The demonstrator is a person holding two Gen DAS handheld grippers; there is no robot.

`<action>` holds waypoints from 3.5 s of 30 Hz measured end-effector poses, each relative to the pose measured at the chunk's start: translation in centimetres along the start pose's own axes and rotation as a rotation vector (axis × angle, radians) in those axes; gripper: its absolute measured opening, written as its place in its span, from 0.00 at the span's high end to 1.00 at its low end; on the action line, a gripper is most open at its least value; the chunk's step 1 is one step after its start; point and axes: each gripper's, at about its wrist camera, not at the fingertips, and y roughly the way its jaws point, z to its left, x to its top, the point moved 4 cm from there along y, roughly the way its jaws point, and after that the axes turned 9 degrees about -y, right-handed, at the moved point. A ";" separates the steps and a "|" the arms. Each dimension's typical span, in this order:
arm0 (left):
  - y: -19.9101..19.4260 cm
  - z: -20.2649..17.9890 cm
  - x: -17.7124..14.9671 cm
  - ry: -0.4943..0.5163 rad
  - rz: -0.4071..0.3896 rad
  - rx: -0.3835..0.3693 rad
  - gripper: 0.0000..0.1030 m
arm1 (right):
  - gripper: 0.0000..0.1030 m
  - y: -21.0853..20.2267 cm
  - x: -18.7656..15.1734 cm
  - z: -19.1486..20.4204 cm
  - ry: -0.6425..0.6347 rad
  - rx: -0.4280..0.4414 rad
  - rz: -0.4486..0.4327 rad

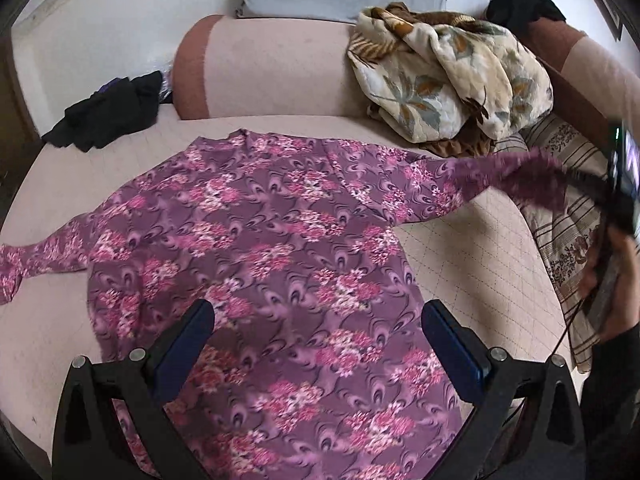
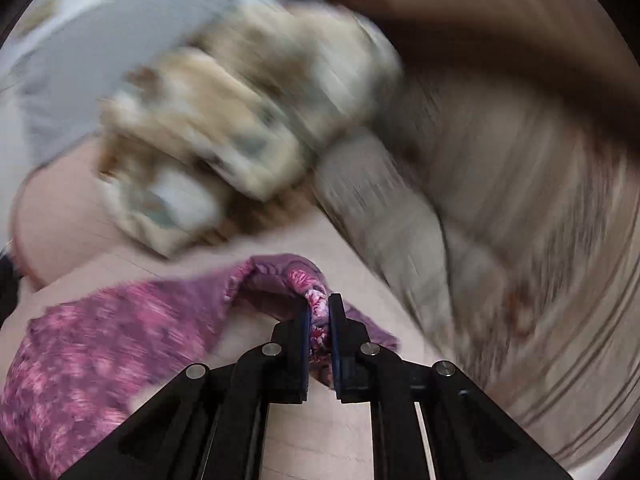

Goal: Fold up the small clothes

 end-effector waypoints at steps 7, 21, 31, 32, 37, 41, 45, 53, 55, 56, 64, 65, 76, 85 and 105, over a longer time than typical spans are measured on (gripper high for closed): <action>-0.2 4.8 -0.6 -0.094 0.016 -0.012 0.00 | 0.91 -8.2 -1.8 16.8 -0.518 0.114 -0.166; 3.2 13.8 -2.2 -0.229 0.064 0.053 0.01 | 0.23 -10.9 -18.8 27.6 -0.509 0.522 -0.017; 7.8 2.9 -3.5 0.085 0.115 -0.042 0.01 | 0.31 -1.2 -12.0 15.1 0.010 0.618 0.127; 8.8 1.0 -3.7 0.133 0.125 -0.056 0.01 | 0.37 -0.2 -11.7 14.7 0.031 0.631 0.131; 13.8 -4.7 -4.4 0.248 0.157 -0.087 0.25 | 0.46 2.3 -13.2 12.3 0.156 0.704 0.167; 15.2 -3.8 -3.9 0.174 0.200 -0.110 0.94 | 0.47 3.3 -13.4 11.4 0.175 0.713 0.189; 11.6 0.2 -1.8 -0.047 0.241 -0.338 0.94 | 0.46 3.1 -11.9 12.9 0.169 0.771 0.196; 8.6 11.6 -0.6 -0.573 0.311 -0.640 0.94 | 0.45 7.2 -7.4 17.6 0.109 0.632 0.304; 8.5 13.5 -1.4 -0.642 0.323 -0.685 0.94 | 0.45 6.5 -7.9 18.1 0.128 0.665 0.295; 8.1 14.6 -2.2 -0.685 0.326 -0.723 0.94 | 0.45 6.2 -8.4 18.3 0.136 0.681 0.298; 9.3 19.2 -6.7 -0.711 0.357 -0.549 0.81 | 0.45 7.3 -13.0 21.1 0.136 0.728 0.408; 8.7 19.1 -6.2 -0.696 0.329 -0.535 0.70 | 0.45 7.7 -13.2 21.4 0.147 0.733 0.416; 9.8 16.4 -0.9 -0.434 0.277 -0.362 0.41 | 0.44 1.8 -15.3 25.3 0.068 0.787 0.438; 6.9 18.3 -1.9 -0.537 0.272 -0.543 0.91 | 0.93 0.6 -16.6 28.9 -0.059 0.693 0.448; 6.7 21.7 -4.9 -0.544 0.223 -0.354 0.92 | 0.40 4.0 -11.7 21.8 0.168 0.650 0.339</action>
